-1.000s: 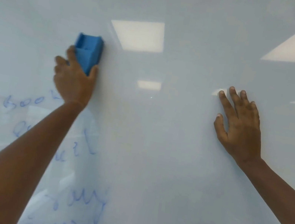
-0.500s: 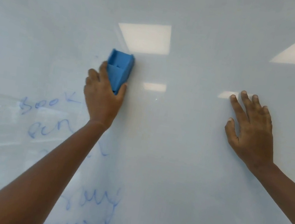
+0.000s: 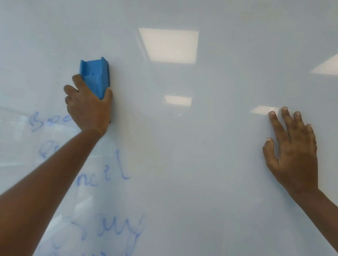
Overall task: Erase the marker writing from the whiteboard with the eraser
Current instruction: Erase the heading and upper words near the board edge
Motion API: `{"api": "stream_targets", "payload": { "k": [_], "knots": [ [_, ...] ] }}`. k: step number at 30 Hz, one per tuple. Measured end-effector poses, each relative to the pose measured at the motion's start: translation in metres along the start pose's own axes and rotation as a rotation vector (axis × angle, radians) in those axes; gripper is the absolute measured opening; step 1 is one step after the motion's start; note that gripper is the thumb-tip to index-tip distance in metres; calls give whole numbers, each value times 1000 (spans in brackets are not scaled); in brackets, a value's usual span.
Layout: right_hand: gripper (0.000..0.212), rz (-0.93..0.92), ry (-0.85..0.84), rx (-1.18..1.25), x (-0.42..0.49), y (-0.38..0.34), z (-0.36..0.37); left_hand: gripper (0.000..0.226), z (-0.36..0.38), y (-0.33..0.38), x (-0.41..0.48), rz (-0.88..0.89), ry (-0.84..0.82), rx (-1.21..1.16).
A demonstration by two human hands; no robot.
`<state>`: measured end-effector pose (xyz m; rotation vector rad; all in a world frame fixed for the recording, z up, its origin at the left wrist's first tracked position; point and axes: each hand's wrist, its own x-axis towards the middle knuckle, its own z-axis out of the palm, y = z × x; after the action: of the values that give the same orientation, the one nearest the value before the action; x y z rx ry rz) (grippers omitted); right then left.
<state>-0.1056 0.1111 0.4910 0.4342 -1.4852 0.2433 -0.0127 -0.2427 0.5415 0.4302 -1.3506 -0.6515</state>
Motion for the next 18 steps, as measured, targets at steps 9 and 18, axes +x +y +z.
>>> {"api": "stream_targets", "payload": {
  "k": [9,18],
  "knots": [
    [54,6,0,0,0,-1,0,59,-3,-27,-133,867,-193,-25],
    [55,12,-14,14,-1,0,0,58,-5,-17,-82,873,-180,99]
  ]
}}
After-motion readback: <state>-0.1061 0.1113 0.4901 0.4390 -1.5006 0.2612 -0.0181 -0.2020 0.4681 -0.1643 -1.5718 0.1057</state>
